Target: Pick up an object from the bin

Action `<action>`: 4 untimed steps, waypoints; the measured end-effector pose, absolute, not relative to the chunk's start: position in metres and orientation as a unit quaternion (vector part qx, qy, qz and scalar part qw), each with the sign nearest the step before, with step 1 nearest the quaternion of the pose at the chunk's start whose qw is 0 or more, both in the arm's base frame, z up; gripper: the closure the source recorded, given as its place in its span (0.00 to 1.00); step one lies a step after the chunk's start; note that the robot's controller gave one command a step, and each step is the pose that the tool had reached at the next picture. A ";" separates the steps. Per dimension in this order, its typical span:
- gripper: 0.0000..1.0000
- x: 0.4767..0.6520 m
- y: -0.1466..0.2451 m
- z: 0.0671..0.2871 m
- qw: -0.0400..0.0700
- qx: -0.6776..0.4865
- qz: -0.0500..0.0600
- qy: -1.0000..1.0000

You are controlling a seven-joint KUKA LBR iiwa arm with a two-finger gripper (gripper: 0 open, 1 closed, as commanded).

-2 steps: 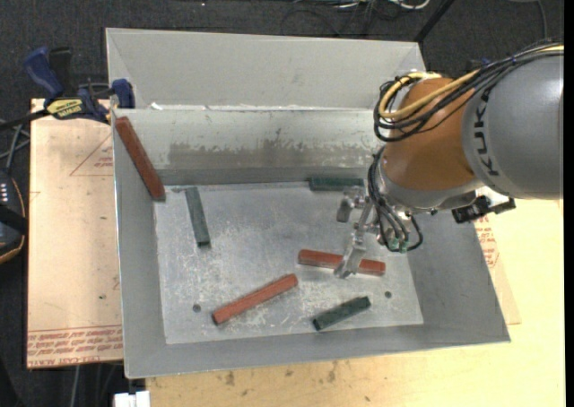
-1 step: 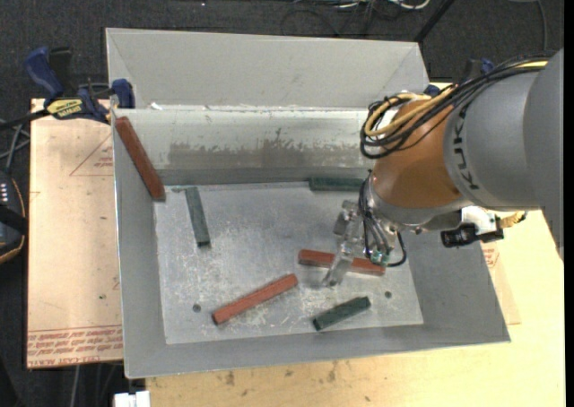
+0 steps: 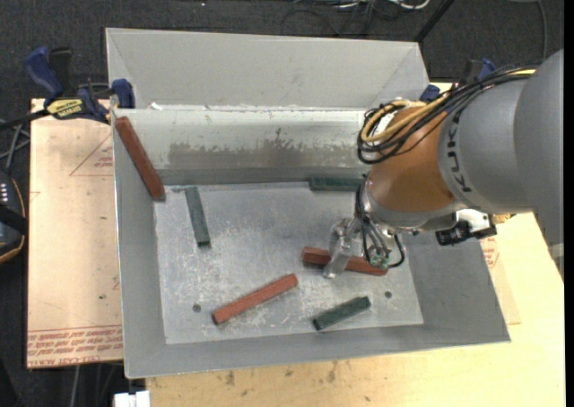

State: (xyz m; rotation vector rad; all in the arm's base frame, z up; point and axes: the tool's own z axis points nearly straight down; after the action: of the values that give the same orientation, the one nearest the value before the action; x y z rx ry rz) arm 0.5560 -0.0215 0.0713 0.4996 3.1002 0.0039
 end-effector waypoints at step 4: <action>1.00 0.555 -0.022 0.090 0.000 0.159 0.000 0.987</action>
Offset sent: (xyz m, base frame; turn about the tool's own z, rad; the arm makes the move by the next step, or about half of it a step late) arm 0.0000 -0.0001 0.0230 0.0000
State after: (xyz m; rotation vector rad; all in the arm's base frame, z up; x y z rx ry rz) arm 0.5554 -0.0216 0.0895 0.4996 3.1011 0.0014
